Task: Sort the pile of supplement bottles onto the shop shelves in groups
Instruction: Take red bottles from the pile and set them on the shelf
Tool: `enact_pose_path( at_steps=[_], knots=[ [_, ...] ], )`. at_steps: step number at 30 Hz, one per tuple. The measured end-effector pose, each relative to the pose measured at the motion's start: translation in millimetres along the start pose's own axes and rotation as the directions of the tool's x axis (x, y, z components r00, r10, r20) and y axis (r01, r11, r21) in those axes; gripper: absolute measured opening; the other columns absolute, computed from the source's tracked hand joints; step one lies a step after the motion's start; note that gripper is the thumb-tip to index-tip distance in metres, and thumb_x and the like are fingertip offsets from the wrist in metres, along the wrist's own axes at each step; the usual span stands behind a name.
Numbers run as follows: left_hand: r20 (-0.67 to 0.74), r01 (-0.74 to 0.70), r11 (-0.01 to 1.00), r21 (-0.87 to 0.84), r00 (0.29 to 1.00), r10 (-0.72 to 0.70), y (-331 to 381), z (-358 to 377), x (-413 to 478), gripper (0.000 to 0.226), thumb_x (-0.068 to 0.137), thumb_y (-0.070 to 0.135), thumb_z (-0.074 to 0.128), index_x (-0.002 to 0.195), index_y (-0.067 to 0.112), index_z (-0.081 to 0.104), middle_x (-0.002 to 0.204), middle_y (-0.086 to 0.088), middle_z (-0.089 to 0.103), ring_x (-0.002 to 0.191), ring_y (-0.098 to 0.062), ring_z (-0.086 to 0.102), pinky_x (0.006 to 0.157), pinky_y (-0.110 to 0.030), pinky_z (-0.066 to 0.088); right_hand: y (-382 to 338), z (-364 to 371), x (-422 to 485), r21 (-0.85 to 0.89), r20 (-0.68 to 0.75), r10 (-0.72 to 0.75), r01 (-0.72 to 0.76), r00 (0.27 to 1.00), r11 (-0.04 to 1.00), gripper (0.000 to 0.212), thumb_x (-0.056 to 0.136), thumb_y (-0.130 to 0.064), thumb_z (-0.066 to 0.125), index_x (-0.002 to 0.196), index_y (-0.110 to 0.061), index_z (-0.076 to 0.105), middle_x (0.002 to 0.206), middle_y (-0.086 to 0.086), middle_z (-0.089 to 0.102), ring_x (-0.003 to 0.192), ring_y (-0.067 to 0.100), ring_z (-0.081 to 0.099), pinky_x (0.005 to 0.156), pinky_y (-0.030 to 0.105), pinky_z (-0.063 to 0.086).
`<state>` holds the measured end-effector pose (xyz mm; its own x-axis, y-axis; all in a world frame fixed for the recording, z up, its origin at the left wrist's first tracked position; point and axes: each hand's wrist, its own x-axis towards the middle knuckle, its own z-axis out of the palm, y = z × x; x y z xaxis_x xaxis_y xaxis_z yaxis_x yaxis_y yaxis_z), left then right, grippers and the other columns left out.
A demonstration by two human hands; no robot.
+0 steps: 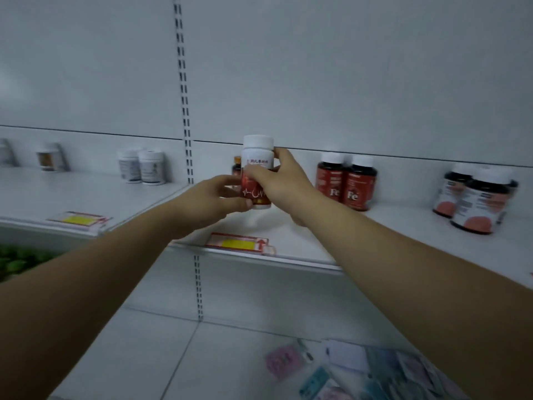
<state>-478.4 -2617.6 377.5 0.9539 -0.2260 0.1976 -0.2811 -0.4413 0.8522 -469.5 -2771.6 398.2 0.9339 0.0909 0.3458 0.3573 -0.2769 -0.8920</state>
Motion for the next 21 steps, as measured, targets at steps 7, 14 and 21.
enact_pose_path(
  at_steps=[7, 14, 21],
  knots=[
    [-0.123, 0.022, 0.992, 0.124, 0.992, -0.007, -65.2, -120.5, -66.0, 0.045, 0.079, 0.021, 0.075, 0.116, 0.031, 0.051, 0.111, 0.003, 0.066, 0.100, -0.013, 0.063, 0.086, -0.024, 0.050, -48.0, 152.6, 17.0, 0.156, 0.115, -0.014, -0.004, 0.993, 0.988, 0.031, 0.085, -0.021, 0.064, 0.112, -0.021, 0.050, 0.100, 0.002, 0.061, 0.087, 0.015, 0.063, 0.082, 0.035, 0.054],
    [-0.303, 0.113, 0.974, 0.196, 0.952, -0.050, -150.4, -284.3, -126.5, 0.058, 0.079, 0.030, 0.074, 0.130, 0.026, 0.047, 0.115, 0.003, 0.063, 0.101, -0.010, 0.061, 0.085, -0.027, 0.051, -104.1, 343.1, 38.7, 0.228, 0.266, -0.043, -0.020, 0.963, 0.973, 0.040, 0.083, -0.019, 0.067, 0.117, -0.020, 0.045, 0.100, 0.003, 0.061, 0.091, 0.020, 0.063, 0.084, 0.041, 0.055],
    [-0.359, 0.236, 0.961, 0.143, 0.917, -0.172, -221.0, -421.7, -171.2, 0.068, 0.083, 0.031, 0.069, 0.142, 0.021, 0.037, 0.130, -0.002, 0.052, 0.111, -0.015, 0.053, 0.080, -0.027, 0.049, -144.6, 500.8, 69.8, 0.257, 0.336, -0.040, -0.051, 0.941, 0.965, 0.047, 0.083, -0.034, 0.071, 0.120, -0.020, 0.045, 0.110, 0.005, 0.061, 0.094, 0.020, 0.065, 0.084, 0.041, 0.056]
  ],
)
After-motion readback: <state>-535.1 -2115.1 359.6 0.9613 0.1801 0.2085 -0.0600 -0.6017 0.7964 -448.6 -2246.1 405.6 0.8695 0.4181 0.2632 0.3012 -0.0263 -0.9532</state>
